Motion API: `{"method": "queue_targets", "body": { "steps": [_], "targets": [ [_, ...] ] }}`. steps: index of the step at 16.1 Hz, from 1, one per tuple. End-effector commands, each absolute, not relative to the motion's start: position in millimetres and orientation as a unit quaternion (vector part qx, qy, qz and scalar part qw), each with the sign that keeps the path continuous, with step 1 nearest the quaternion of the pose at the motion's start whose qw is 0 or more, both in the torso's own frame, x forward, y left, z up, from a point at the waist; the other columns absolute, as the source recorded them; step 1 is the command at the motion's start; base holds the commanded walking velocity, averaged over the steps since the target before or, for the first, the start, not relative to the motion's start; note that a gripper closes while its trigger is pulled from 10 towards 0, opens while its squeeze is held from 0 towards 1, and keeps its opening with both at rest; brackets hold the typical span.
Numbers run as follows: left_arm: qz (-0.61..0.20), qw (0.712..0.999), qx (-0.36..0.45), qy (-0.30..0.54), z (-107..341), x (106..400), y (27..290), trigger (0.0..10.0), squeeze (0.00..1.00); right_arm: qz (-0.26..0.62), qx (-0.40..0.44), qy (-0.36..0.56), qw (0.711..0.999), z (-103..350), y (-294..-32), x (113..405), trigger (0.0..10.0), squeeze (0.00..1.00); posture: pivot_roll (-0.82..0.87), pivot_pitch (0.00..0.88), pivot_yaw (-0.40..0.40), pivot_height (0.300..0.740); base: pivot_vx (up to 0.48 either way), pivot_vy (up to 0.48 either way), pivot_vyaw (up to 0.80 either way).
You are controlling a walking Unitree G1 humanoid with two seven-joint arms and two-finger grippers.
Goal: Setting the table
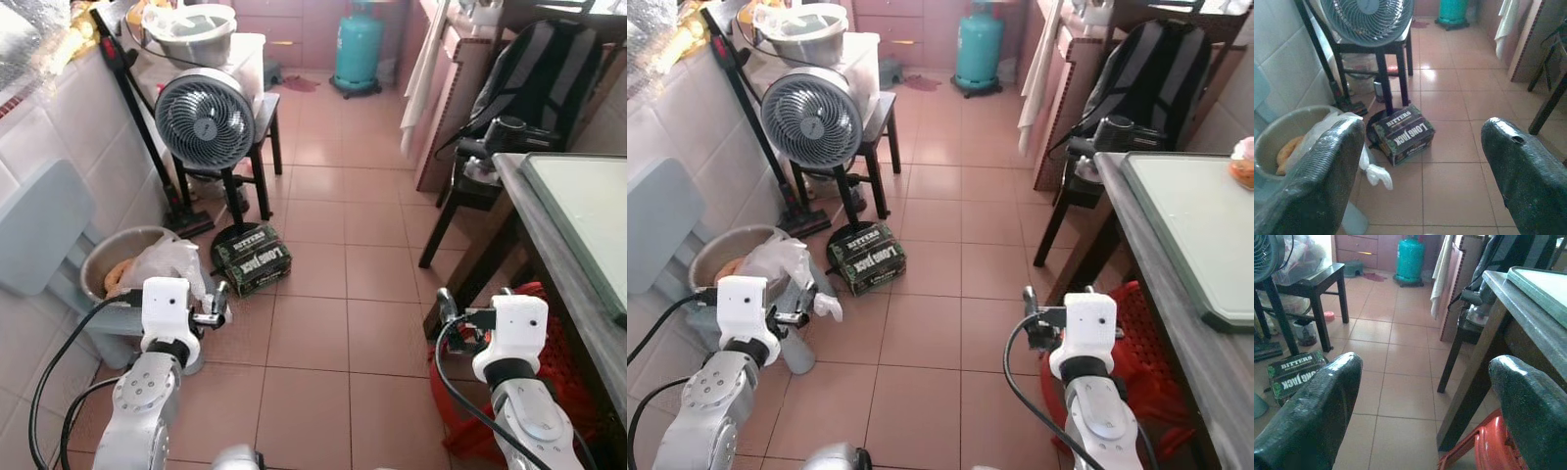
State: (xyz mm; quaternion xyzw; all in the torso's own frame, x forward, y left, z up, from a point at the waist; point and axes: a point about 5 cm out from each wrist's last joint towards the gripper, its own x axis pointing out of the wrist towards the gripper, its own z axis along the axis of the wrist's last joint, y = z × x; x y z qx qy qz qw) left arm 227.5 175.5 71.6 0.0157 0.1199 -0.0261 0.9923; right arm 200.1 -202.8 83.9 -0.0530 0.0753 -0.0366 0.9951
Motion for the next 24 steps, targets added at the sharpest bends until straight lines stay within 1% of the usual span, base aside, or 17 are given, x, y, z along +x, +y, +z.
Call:
{"method": "queue_targets", "body": {
  "steps": [1,2,3,4,7,10,12,21,24],
  "targets": [
    [-0.024,0.993,0.015,0.112,77,227,176,10.0,0.00,-0.035,-0.053,0.072,0.995,88,-202,200,10.0,0.00,-0.03,0.000,0.011,0.740,0.000,0.000,0.00],
    [-0.029,0.994,0.018,0.107,81,230,174,10.0,0.00,-0.040,-0.044,0.073,0.996,89,-200,204,10.0,0.00,-0.03,0.000,0.020,0.740,0.000,0.480,-0.80],
    [-0.054,0.992,0.018,0.109,83,233,168,10.0,0.00,-0.043,-0.026,0.078,0.996,88,-193,206,10.0,0.00,-0.04,0.000,0.032,0.740,0.000,0.480,-0.80],
    [-0.063,0.992,0.015,0.112,85,234,165,10.0,0.00,-0.050,-0.017,0.084,0.995,86,-192,203,10.0,0.00,-0.04,0.000,0.032,0.740,0.000,0.480,-0.80],
    [-0.066,0.992,0.015,0.111,86,235,163,10.0,0.00,-0.049,-0.018,0.084,0.995,86,-192,203,10.0,0.00,-0.05,0.000,0.035,0.740,0.000,0.446,-0.78],
    [-0.073,0.991,0.006,0.112,88,237,161,10.0,0.00,-0.051,-0.016,0.084,0.995,88,-191,202,10.0,0.00,-0.05,0.000,0.035,0.740,0.000,0.000,0.00],
    [-0.075,0.990,0.004,0.116,88,238,160,10.0,0.00,-0.050,-0.015,0.087,0.995,87,-190,203,10.0,0.00,-0.04,0.000,0.030,0.740,0.000,0.444,0.00],
    [-0.078,0.990,0.007,0.118,87,247,159,10.0,0.00,-0.055,-0.028,0.091,0.994,86,-193,213,10.0,0.00,-0.05,0.000,0.033,0.740,0.000,0.480,-0.80],
    [-0.079,0.990,-0.004,0.116,87,248,157,10.0,0.00,-0.058,-0.032,0.089,0.994,86,-194,214,10.0,0.00,-0.05,0.000,0.035,0.740,0.000,0.191,-0.80]
  ]
}}
